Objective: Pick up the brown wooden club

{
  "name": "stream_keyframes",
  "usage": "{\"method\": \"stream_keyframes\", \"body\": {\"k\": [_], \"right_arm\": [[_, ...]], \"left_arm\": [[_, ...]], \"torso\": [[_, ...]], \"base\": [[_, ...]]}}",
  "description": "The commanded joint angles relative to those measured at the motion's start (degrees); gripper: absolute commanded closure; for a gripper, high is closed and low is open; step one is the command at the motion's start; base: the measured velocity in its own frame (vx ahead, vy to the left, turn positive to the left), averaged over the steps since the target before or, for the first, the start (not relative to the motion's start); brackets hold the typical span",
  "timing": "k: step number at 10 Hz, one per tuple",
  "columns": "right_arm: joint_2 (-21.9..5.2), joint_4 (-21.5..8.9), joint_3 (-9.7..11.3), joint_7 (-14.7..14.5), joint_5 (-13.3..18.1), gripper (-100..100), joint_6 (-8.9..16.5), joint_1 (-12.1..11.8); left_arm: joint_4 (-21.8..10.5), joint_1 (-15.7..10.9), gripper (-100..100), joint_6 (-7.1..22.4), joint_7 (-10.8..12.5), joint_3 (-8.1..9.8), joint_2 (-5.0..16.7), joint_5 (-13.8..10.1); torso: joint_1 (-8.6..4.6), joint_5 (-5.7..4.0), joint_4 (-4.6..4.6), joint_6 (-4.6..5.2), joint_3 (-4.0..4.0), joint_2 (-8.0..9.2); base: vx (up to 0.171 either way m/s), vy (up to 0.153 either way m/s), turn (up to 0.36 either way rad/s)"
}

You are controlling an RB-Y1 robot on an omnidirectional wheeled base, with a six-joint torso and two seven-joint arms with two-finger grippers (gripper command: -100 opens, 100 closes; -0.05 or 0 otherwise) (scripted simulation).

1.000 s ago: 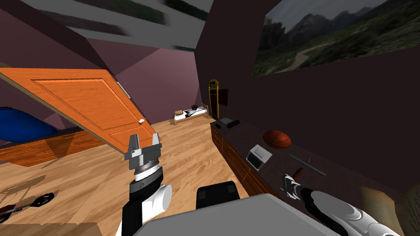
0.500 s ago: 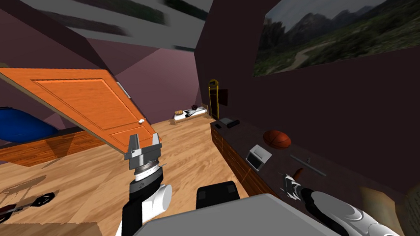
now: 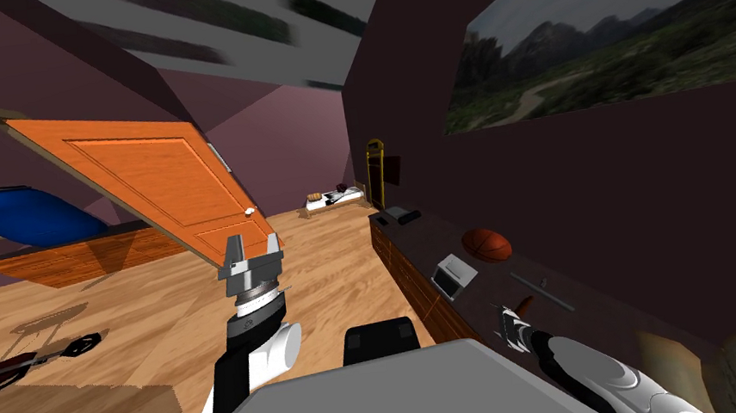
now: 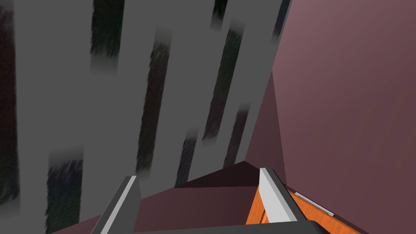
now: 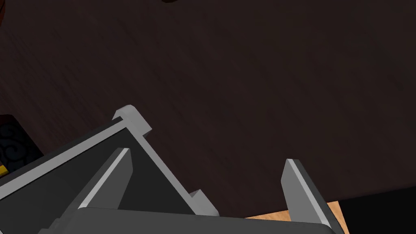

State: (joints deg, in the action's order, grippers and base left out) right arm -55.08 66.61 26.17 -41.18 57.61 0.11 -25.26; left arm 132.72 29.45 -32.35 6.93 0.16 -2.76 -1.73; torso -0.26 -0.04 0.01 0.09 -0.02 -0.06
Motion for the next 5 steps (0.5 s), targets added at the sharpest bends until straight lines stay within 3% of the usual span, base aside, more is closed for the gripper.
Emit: {"method": "stream_keyframes", "body": {"k": [1, 5], "right_arm": [[-0.6, -0.7, 0.7, -1.1, 1.1, -100, 0.3, -0.2], [-1.3, -2.0, 2.1, -2.9, 3.1, -100, 0.7, -0.6]], "left_arm": [[0.0, 0.0, 0, 0.0, 0.0, 0.00, 0.0, 0.0], [0.0, 0.0, 0, 0.0, 0.0, 0.00, 0.0, 0.0]], "torso": [[0.00, 0.00, 0.00, 0.00, 0.00, 0.00], [-0.12, -0.03, 0.00, 0.01, 0.00, 0.01]], "base": [[0.017, -0.059, 0.076], [0.011, -0.050, 0.058]]}}
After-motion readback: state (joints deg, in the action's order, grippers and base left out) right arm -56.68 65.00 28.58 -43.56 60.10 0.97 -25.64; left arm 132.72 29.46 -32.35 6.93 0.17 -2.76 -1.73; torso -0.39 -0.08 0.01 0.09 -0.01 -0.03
